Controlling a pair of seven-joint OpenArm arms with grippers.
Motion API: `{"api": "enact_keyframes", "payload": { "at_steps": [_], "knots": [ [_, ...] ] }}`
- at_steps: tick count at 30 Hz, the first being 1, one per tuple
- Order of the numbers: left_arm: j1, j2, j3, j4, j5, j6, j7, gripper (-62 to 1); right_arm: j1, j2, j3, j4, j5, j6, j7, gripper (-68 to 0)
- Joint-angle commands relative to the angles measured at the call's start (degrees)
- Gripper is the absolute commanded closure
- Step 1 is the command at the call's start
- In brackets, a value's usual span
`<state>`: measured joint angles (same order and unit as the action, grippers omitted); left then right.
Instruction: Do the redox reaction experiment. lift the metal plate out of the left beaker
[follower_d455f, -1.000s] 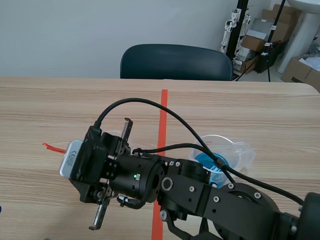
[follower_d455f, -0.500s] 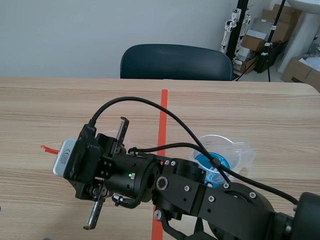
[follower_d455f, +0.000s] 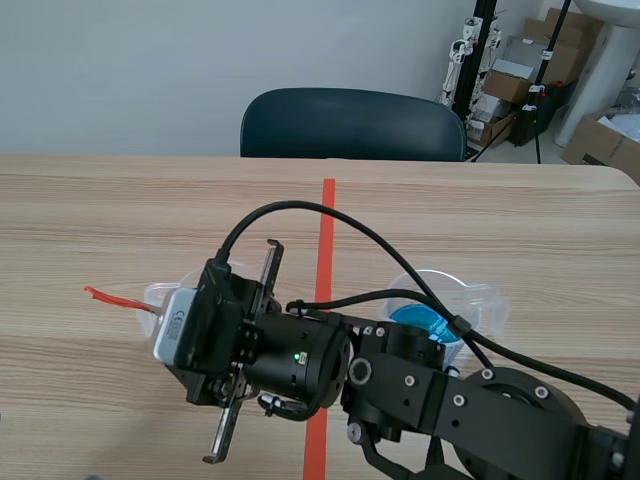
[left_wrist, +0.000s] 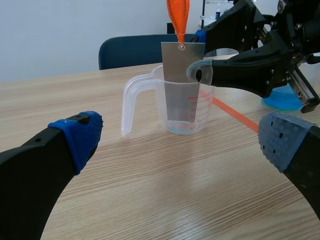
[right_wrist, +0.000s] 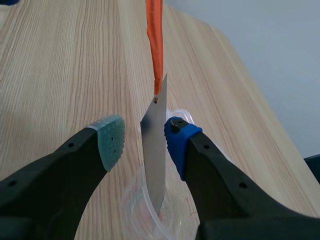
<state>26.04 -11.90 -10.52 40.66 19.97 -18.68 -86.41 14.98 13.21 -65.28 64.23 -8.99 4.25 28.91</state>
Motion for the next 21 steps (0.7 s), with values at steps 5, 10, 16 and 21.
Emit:
{"api": "enact_keyframes", "payload": {
  "at_steps": [5,10,16,21],
  "knots": [
    [0.5,-0.5,-0.4,0.6,-0.4,0.0,-2.6,-62.3,0.5,-0.4,0.0,1.1,0.4,-0.4,0.6,-20.7],
    [0.5,-0.5,-0.4,0.6,-0.4,0.0,-2.6,-62.3,0.6,-0.6,0.1,1.1,0.4,-0.4,2.6,-20.7],
    [0.5,-0.5,-0.4,0.6,-0.4,0.0,-2.6,-62.3,0.5,-1.3,0.1,1.1,0.4,-0.3,1.9,-20.7],
    [0.5,-0.5,-0.4,0.6,-0.4,0.0,-2.6,-62.3,0.5,-1.3,0.1,1.1,0.4,-0.3,1.9,-20.6]
  ]
}}
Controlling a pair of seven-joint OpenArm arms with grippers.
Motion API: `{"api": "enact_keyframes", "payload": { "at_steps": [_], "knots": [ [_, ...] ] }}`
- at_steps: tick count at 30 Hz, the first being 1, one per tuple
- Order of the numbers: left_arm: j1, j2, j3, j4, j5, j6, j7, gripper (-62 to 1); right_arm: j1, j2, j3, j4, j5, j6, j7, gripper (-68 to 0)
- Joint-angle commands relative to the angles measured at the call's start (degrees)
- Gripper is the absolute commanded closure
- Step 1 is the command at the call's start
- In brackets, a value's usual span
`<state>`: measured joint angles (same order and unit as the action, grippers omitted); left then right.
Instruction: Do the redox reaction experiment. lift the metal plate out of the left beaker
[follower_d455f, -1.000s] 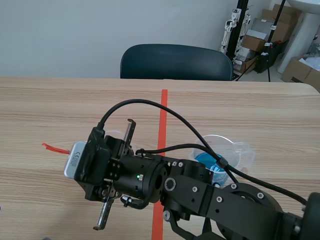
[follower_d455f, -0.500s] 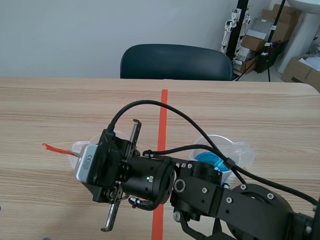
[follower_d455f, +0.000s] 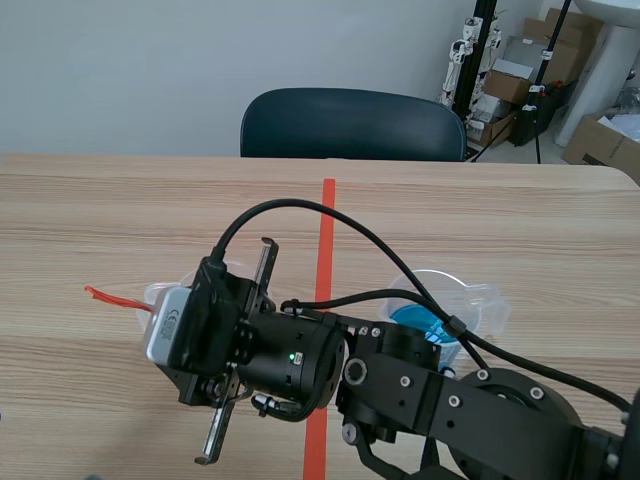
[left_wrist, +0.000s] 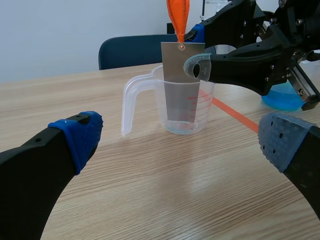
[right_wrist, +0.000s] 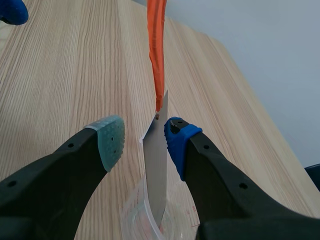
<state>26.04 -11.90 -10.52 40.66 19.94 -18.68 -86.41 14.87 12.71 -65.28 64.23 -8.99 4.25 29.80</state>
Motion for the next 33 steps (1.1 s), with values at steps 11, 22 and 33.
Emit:
{"api": "enact_keyframes", "payload": {
  "at_steps": [11,22,33],
  "knots": [
    [0.5,-0.5,-0.4,0.6,-0.4,0.0,-2.6,-62.3,0.7,-0.6,0.3,1.1,0.4,-1.2,0.6,-0.6],
    [0.5,-0.5,-0.4,0.6,-0.4,0.0,-2.6,-62.3,0.7,-0.3,1.3,1.1,0.5,-3.2,0.8,-0.6],
    [0.5,-0.6,-0.4,0.6,-0.4,0.0,-2.6,-62.3,0.8,1.3,4.7,2.6,11.5,0.6,1.3,-0.6]
  ]
}}
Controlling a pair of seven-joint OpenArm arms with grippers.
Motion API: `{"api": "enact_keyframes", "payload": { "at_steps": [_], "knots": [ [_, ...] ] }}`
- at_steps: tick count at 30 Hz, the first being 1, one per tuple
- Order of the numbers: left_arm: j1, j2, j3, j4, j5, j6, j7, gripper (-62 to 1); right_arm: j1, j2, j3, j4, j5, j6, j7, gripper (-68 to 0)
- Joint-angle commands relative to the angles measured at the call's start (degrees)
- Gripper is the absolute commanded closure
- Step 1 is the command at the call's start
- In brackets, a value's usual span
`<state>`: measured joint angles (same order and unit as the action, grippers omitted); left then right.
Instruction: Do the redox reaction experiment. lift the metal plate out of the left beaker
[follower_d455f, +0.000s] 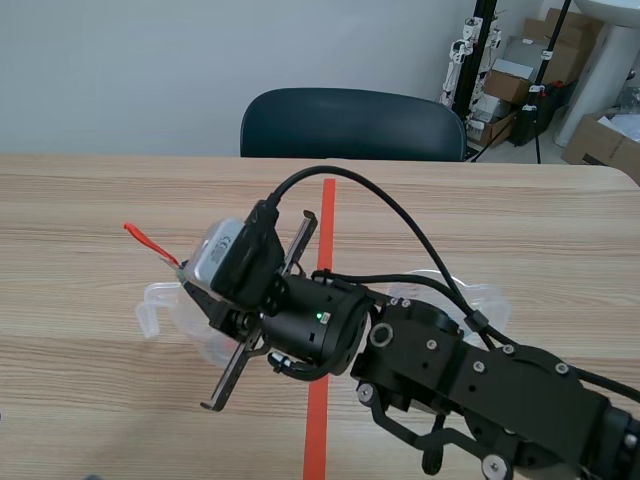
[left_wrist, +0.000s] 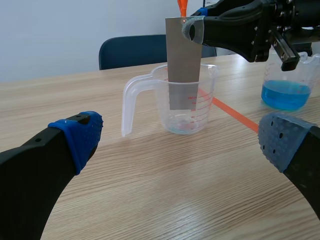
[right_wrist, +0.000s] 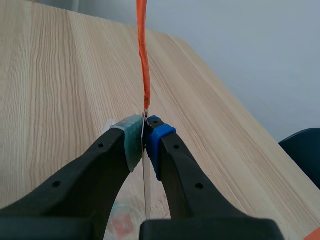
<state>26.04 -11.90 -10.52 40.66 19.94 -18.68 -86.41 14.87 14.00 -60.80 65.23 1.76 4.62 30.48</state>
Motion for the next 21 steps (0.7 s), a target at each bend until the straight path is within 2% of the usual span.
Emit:
{"api": "enact_keyframes", "payload": {
  "at_steps": [1,5,8,11,18,21],
  "knots": [
    [0.5,-0.6,-0.4,0.6,-0.4,0.0,-2.6,-62.3,0.9,0.1,0.2,1.7,2.1,1.6,0.3,-0.6],
    [0.5,-0.5,-0.4,0.6,-0.4,0.0,-2.6,-62.3,1.2,0.5,0.5,2.1,6.9,4.7,-0.6,-0.6],
    [0.4,-0.5,-0.4,0.6,-0.4,0.0,-2.6,-62.3,1.2,1.2,0.5,3.3,9.6,5.4,-1.0,-0.6],
    [0.4,-0.5,-0.4,0.6,-0.4,0.0,-2.6,-62.3,1.2,2.2,0.5,5.7,12.2,7.3,-2.7,-0.6],
    [0.4,-0.5,-0.4,0.6,-0.4,0.0,-2.6,-62.3,1.2,4.7,1.4,11.8,14.6,7.5,-5.9,-0.6],
    [0.4,-0.5,-0.4,0.6,-0.4,0.0,-2.6,-62.3,1.2,5.1,2.9,14.2,15.9,7.5,-8.9,-0.6]
  ]
}}
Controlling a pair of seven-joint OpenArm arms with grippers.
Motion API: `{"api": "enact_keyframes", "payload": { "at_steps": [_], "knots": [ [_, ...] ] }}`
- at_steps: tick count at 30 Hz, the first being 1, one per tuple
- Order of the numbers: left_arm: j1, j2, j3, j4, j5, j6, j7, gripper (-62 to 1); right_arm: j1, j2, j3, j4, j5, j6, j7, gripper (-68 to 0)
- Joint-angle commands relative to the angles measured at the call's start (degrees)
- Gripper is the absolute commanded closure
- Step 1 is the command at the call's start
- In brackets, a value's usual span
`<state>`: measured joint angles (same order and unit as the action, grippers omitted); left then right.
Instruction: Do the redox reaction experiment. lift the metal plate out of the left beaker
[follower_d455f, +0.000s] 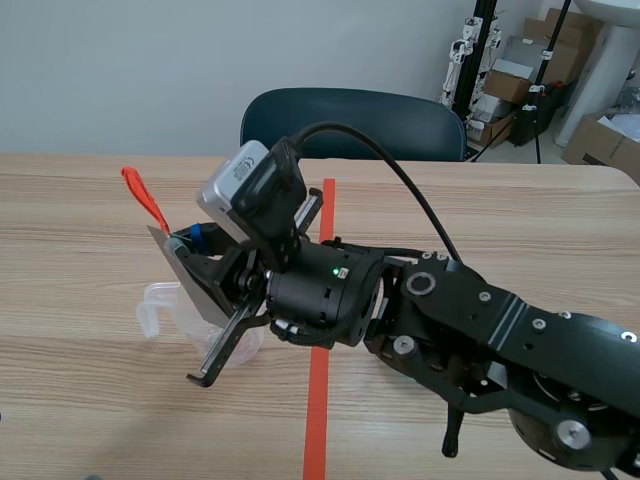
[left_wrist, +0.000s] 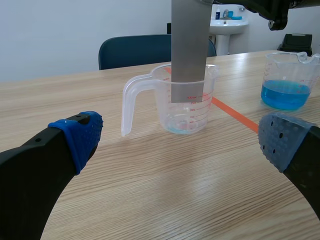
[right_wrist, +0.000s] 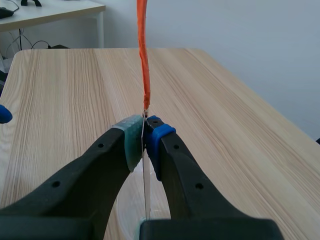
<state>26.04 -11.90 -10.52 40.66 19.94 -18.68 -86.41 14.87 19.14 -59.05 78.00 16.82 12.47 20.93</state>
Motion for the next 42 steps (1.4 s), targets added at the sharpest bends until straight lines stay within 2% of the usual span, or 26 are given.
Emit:
{"api": "enact_keyframes", "payload": {
  "at_steps": [1,4,10,13,19,22,25,28,32,39,42],
  "knots": [
    [0.4,-0.5,-0.4,0.6,-0.4,0.0,-2.6,-62.3,1.2,0.1,1.7,2.3,1.3,0.0,-0.3,-0.6],
    [0.4,-0.5,-0.4,0.6,-0.4,0.1,-2.6,-62.3,1.2,0.5,3.3,5.0,3.5,2.2,-3.1,-0.6],
    [0.4,-0.5,-0.4,0.6,-0.4,0.1,-2.6,-62.3,1.4,0.7,7.1,10.1,9.6,3.1,-11.6,-0.6],
    [0.4,-0.5,-0.4,0.6,-0.4,0.1,-2.6,-62.3,2.2,0.7,8.8,12.5,12.1,5.5,-15.3,-0.6],
    [0.3,-0.5,-0.4,0.6,-0.4,0.1,-2.6,-62.3,5.0,0.7,10.5,15.9,17.5,5.7,-21.1,-0.6],
    [0.2,-0.5,-0.4,0.6,-0.4,0.1,-2.6,-62.3,6.2,0.7,11.2,17.0,18.8,7.5,-22.0,-0.6],
    [-0.1,-0.6,-0.4,0.6,-0.4,0.1,-2.6,-62.3,7.0,0.7,11.7,18.0,20.3,7.7,-23.1,-0.6],
    [-0.3,-0.6,-0.4,0.6,-0.4,0.1,-2.6,-62.3,7.7,0.7,12.3,18.2,23.9,9.7,-24.6,-0.6],
    [-0.3,-0.5,-0.4,0.6,-0.4,0.1,-2.6,-62.3,8.9,0.7,12.3,18.2,28.3,9.9,-27.1,-0.6],
    [-0.3,-0.6,-0.4,0.6,-0.4,0.1,-2.6,-62.3,10.8,0.6,12.3,18.2,32.3,9.9,-28.6,-0.6],
    [-0.3,-0.6,-0.4,0.6,-0.4,0.1,-2.6,-62.3,11.3,0.4,12.3,18.2,32.5,9.9,-28.8,-0.6]
  ]
}}
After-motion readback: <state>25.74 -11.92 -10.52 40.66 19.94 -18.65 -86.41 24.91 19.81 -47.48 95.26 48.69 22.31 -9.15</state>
